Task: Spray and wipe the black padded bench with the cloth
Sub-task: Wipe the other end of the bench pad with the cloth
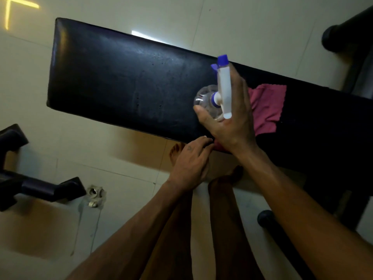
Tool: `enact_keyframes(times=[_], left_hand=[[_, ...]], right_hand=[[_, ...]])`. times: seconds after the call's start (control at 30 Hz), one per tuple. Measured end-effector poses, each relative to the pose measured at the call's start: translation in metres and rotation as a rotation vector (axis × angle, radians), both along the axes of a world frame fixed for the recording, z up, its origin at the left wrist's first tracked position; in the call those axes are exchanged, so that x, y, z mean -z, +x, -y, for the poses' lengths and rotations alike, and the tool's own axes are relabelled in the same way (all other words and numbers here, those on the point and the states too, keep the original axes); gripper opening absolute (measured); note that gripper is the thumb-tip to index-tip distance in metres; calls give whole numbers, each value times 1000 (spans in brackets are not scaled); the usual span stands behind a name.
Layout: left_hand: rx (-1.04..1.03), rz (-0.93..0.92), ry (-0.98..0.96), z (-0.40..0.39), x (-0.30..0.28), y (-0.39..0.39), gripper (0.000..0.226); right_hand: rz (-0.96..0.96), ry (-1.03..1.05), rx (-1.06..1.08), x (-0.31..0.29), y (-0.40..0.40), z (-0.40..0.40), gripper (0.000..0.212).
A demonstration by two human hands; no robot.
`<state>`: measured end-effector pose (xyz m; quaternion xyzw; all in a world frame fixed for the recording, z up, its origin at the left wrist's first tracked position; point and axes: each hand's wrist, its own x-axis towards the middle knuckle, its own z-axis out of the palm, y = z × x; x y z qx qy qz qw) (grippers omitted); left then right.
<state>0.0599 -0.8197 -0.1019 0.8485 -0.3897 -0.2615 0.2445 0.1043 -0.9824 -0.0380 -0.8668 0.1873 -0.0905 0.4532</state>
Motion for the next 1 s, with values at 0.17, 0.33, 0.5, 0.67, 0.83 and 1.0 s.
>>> enact_keyframes(times=[0.17, 0.33, 0.5, 0.67, 0.83, 1.0], left_hand=[[14, 24, -5, 14, 1, -7, 53], [-34, 59, 23, 30, -3, -10, 51], [-85, 92, 7, 48, -1, -19, 45], [-43, 188, 14, 84, 9, -20, 34], [-9, 288, 26, 130, 23, -9, 37], [-23, 366, 64, 170, 41, 9, 42]], right_hand=[[-46, -95, -63, 21, -46, 29, 57], [-436, -432, -154, 68, -71, 77, 64], [-451, -605, -397, 101, -90, 106, 71], [-531, -538, -72, 97, -163, 144, 61], [-677, -537, 172, 91, -223, 200, 69], [-722, -475, 463, 103, -193, 216, 74]])
